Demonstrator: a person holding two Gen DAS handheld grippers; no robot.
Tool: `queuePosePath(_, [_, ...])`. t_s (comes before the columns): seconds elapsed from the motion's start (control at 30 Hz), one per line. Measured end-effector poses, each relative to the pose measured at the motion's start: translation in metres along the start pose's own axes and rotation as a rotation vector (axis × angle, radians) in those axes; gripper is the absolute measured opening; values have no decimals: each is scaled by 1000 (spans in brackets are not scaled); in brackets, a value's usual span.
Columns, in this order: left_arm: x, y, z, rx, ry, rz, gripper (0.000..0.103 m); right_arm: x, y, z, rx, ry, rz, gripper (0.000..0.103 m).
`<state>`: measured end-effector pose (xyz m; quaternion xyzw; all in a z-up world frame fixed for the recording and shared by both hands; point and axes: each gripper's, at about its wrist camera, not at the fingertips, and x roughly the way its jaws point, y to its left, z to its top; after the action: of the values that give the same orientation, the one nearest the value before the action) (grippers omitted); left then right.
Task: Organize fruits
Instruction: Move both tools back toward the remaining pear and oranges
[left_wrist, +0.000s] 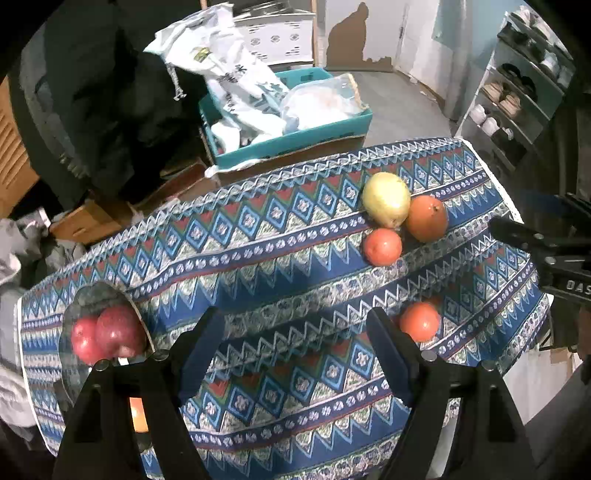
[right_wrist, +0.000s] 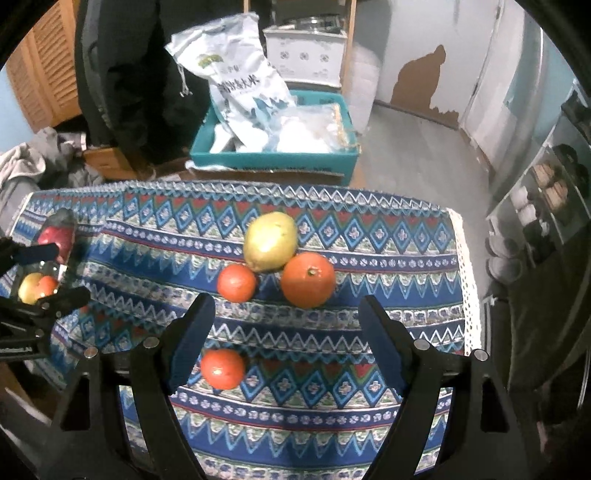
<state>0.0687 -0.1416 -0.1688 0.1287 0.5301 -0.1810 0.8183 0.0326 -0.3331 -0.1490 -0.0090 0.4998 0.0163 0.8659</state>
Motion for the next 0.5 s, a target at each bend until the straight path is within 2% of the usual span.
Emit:
queuePosePath(0.23, [18,-8,19,33,23,-3,83,28,-15,11,34,84,31,80])
queuePosePath(0.3, [25,-10,21,37,31,-16,87,38,-16,16,13,113,25,80])
queuePosePath(0.5, [54,-18,28,69,70,-10,87,74,-21,28,-45,192,17,80])
